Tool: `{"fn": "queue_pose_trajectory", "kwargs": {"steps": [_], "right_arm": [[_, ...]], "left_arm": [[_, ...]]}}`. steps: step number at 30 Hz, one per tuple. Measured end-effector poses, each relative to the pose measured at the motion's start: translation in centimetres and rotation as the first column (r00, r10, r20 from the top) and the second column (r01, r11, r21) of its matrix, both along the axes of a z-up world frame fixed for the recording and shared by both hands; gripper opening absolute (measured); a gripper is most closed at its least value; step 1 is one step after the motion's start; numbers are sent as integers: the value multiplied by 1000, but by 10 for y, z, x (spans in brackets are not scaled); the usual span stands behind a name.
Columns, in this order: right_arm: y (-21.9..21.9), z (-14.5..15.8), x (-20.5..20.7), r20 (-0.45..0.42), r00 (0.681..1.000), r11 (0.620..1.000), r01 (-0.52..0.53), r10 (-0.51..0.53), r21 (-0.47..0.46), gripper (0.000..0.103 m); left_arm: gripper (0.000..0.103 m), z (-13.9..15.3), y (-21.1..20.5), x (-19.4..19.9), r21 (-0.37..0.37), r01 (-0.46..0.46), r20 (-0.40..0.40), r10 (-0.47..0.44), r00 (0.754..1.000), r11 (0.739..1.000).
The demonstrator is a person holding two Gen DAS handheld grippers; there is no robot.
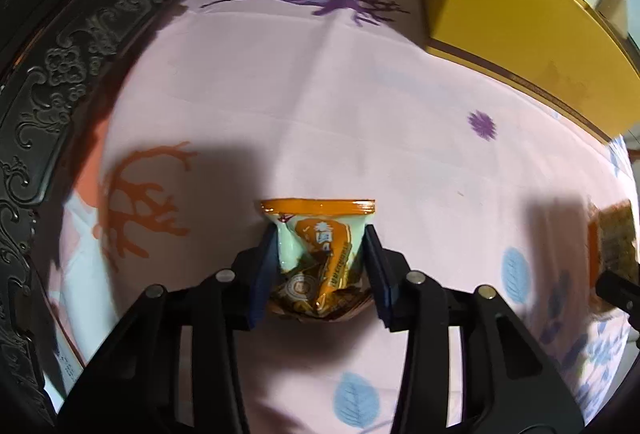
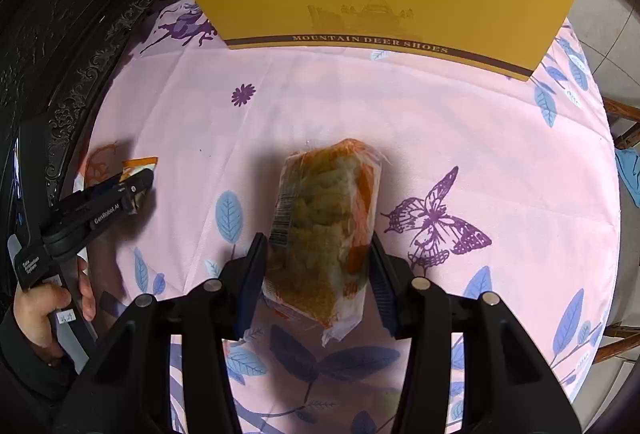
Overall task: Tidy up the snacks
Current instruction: 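Grasp the orange cake pack with right tool while left tool grasps the orange-green snack, then carry the cake pack and orange-green snack into the yellow box, open both tools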
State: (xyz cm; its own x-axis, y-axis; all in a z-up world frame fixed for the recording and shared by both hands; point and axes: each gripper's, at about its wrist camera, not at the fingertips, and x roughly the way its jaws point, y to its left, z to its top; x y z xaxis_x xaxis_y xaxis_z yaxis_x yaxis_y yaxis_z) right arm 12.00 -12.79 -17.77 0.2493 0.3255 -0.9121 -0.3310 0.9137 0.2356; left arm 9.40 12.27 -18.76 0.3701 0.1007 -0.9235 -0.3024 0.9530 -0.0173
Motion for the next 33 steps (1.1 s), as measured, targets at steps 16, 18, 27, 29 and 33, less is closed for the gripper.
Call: {"fn": "queue_pose_trajectory", "kwargs": {"steps": [16,18,27,29,33], "right_arm": [[-36,3,0,19,993,994,113,-113,7,49],[-44,8,3,27,991,991,132,-132,14,49],[-60,68,61,126,974,981,176,-186,84,49],[-58,89,82,163,967,978,179,-194,104,49],[-54,117,112,218,955,976,179,-202,120,49]], "left_arm": [[40,27,-101,26,-51,226,32,-225,974,973],[40,38,-105,37,-54,234,54,-231,971,971],[40,114,-115,113,-29,249,179,-240,954,968],[40,130,-116,132,-24,244,199,-234,951,970],[40,153,-117,166,-5,237,229,-229,946,972]]}}
